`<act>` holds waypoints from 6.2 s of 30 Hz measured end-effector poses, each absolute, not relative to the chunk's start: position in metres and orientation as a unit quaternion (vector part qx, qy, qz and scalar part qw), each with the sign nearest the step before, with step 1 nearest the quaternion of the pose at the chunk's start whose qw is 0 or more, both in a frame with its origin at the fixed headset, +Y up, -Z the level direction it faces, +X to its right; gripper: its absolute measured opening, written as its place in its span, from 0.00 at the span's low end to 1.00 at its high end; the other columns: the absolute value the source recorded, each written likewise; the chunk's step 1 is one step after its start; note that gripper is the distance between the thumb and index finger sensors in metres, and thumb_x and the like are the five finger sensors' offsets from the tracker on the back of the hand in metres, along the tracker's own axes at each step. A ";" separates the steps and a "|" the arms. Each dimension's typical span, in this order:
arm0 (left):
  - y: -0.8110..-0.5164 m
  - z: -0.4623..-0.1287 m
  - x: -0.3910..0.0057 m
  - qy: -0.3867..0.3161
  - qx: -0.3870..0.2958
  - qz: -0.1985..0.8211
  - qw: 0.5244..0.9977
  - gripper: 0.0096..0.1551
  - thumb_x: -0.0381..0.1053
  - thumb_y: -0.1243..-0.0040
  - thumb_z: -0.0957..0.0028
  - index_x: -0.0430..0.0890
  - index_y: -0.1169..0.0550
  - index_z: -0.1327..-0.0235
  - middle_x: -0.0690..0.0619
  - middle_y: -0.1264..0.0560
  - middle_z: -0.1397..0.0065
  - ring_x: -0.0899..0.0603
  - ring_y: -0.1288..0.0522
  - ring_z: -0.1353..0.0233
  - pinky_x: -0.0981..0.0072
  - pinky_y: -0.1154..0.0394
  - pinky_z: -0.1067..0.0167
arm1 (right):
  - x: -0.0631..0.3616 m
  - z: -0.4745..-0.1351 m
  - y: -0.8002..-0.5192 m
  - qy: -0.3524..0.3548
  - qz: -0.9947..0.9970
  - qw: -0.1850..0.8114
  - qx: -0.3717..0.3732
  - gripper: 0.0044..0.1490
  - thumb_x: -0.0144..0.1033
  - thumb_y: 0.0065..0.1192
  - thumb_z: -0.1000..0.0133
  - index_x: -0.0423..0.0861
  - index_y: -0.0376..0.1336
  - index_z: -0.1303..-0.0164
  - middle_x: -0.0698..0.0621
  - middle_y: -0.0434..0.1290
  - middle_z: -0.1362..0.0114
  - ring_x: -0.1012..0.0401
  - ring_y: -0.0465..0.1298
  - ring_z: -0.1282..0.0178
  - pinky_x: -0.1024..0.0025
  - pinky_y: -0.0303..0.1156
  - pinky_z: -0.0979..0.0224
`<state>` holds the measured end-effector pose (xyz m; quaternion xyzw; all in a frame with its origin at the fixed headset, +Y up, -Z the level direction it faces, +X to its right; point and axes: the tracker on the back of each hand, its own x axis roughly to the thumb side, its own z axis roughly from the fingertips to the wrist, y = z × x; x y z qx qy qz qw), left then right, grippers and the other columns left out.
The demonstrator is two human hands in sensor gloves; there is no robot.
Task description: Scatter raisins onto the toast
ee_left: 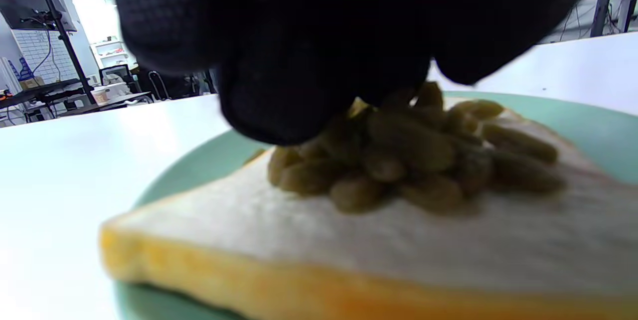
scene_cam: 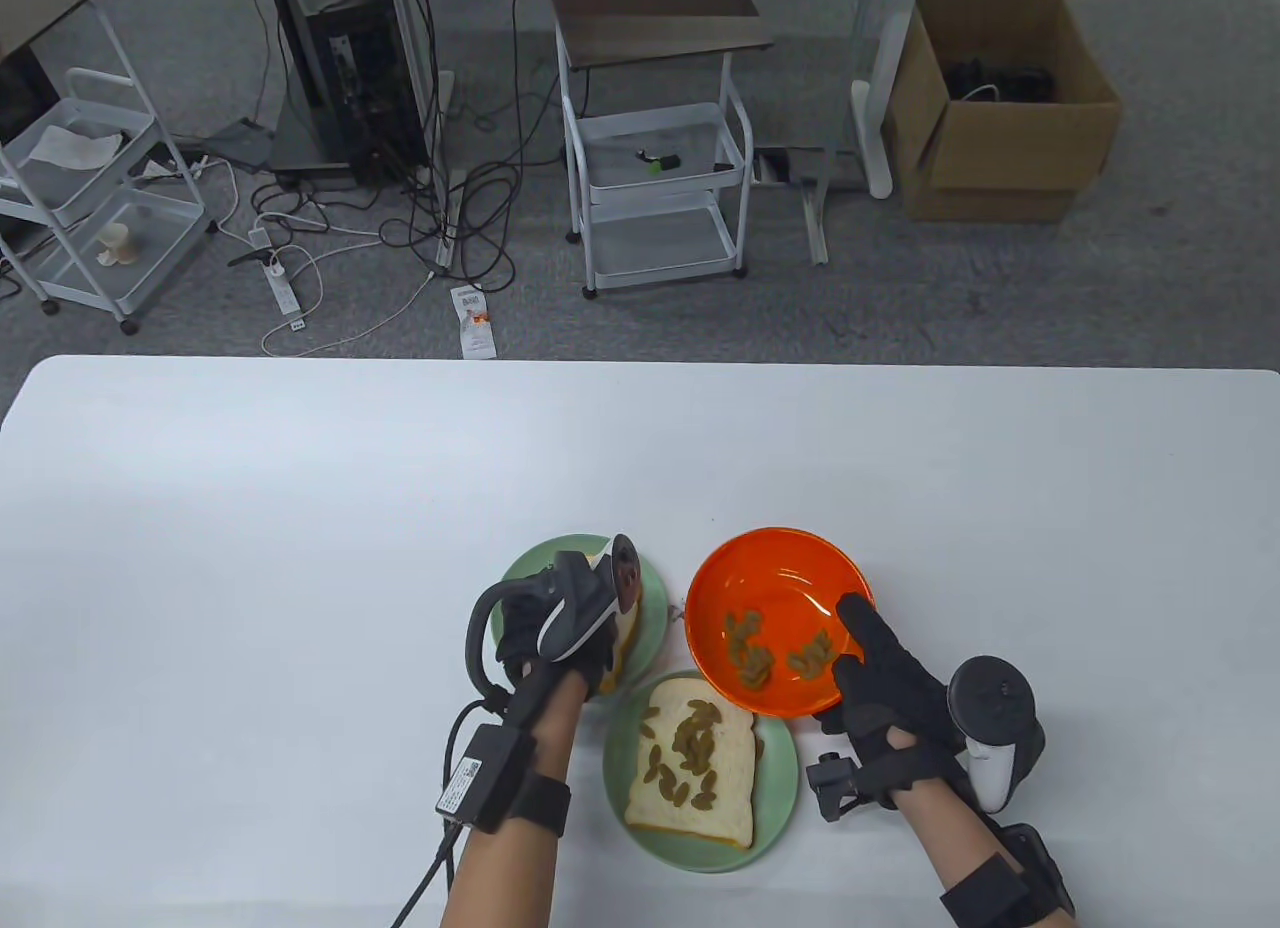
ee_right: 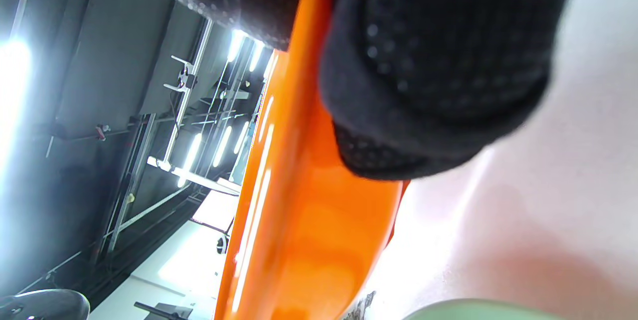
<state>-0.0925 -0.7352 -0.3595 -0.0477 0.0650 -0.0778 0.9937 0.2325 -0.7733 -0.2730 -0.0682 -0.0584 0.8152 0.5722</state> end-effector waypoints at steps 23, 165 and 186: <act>-0.711 -0.310 0.090 -0.031 -0.149 -0.159 0.975 0.56 0.82 0.48 0.56 0.50 0.31 0.19 0.43 0.26 0.23 0.48 0.11 0.47 0.69 0.12 0.49 | 0.227 -0.265 -0.770 -0.074 0.812 0.576 -0.062 0.36 0.23 0.67 0.48 0.43 0.65 0.26 0.26 0.68 0.29 0.45 0.88 0.75 0.70 0.89 0.76; -0.708 -0.323 0.059 -0.173 -0.019 0.009 0.985 0.17 0.59 0.15 0.66 0.63 0.09 0.63 0.58 0.13 0.49 0.52 0.07 0.67 0.75 0.08 0.69 | 0.225 -0.267 -0.776 -0.034 0.785 0.614 -0.077 0.36 0.24 0.67 0.47 0.45 0.64 0.25 0.27 0.67 0.28 0.47 0.88 0.71 0.70 0.89 0.72; -0.736 -0.366 -0.098 0.013 0.024 -0.043 0.999 0.19 0.63 0.25 0.57 0.65 0.12 0.53 0.61 0.12 0.46 0.54 0.08 0.62 0.71 0.11 0.64 | 0.238 -0.279 -0.785 -0.035 0.803 0.585 -0.108 0.37 0.24 0.68 0.47 0.44 0.64 0.24 0.25 0.67 0.28 0.46 0.88 0.70 0.69 0.89 0.71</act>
